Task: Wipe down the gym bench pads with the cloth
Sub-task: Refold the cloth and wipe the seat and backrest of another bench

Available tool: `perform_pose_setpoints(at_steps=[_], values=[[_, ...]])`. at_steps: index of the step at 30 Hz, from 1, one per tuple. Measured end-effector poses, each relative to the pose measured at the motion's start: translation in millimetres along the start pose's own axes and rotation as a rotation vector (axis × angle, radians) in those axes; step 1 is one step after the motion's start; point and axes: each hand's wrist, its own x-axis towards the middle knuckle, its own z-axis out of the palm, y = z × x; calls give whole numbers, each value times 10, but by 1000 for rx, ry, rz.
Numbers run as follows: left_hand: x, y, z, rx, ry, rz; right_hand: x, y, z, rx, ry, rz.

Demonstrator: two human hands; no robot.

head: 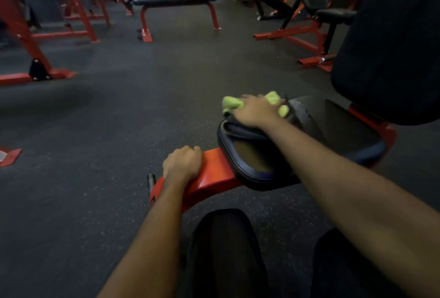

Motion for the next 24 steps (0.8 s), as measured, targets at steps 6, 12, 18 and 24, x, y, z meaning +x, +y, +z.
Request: perform_pose_setpoints(at_steps=[6, 12, 18, 24], values=[[6, -9, 15, -1, 6, 27, -1204, 583, 203, 129, 111, -232], [-27, 8, -9, -1, -2, -16, -180, 589, -198, 150, 35, 154], [136, 36, -82, 8, -208, -54, -1133, 207, 194, 117, 211, -153], [263, 421, -171, -29, -243, 26, -1079, 1556, -201, 134, 251, 372]])
